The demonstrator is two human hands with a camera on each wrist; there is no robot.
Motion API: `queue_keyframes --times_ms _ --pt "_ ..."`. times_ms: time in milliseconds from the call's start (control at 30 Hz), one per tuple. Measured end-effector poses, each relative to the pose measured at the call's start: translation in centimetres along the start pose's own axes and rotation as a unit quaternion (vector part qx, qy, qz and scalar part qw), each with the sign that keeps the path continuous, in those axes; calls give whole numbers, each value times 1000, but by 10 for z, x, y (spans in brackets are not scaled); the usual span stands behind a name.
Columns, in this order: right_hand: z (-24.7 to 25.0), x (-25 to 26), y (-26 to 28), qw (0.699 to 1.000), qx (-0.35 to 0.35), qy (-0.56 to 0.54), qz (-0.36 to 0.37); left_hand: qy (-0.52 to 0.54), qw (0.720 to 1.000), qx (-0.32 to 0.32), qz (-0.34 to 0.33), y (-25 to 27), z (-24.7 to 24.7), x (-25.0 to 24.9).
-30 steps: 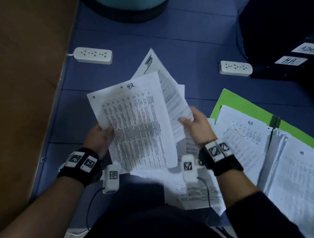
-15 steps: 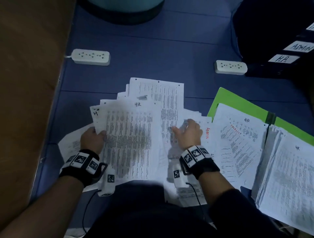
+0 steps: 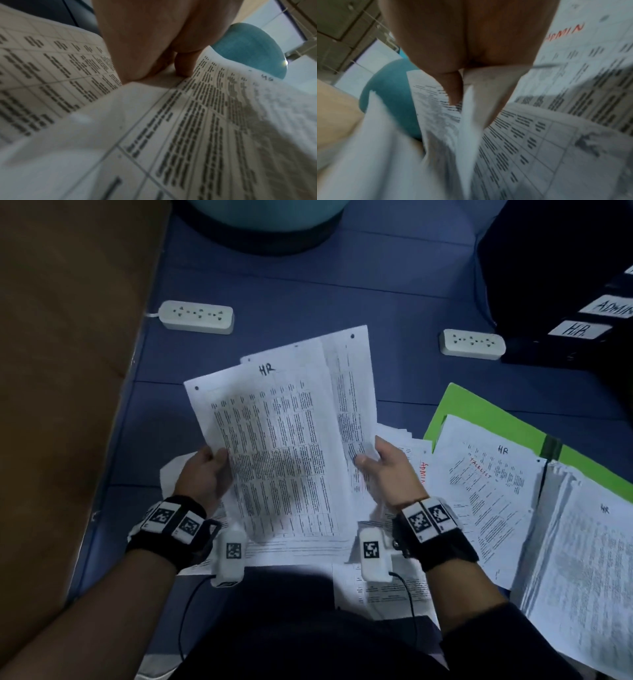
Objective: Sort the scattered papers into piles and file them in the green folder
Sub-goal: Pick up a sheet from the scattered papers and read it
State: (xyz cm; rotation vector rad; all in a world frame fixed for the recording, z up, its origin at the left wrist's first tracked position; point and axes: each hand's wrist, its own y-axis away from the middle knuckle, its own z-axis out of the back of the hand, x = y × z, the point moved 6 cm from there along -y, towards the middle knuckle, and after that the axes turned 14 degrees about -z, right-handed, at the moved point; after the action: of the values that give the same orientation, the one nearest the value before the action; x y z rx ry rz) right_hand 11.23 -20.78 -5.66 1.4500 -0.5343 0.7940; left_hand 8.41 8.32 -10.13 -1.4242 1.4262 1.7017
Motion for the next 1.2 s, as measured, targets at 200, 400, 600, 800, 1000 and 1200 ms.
queue_keyframes --times_ms 200,400,600,800,1000,1200 --pt "-34 18 28 995 83 43 36 55 997 31 -51 2 -10 -12" --pt "-39 50 56 988 100 65 95 36 998 -4 -45 1 20 -13" --pt "-37 65 71 985 27 114 130 -108 992 3 -64 6 -5 -28" --pt "-31 22 58 938 -84 335 35 -174 982 50 -53 18 -36 -12" --pt "39 39 70 932 -206 296 31 -445 880 53 -158 8 -15 -14" --pt "83 79 94 947 -212 232 61 -662 717 171 -134 -2 -1 -6"
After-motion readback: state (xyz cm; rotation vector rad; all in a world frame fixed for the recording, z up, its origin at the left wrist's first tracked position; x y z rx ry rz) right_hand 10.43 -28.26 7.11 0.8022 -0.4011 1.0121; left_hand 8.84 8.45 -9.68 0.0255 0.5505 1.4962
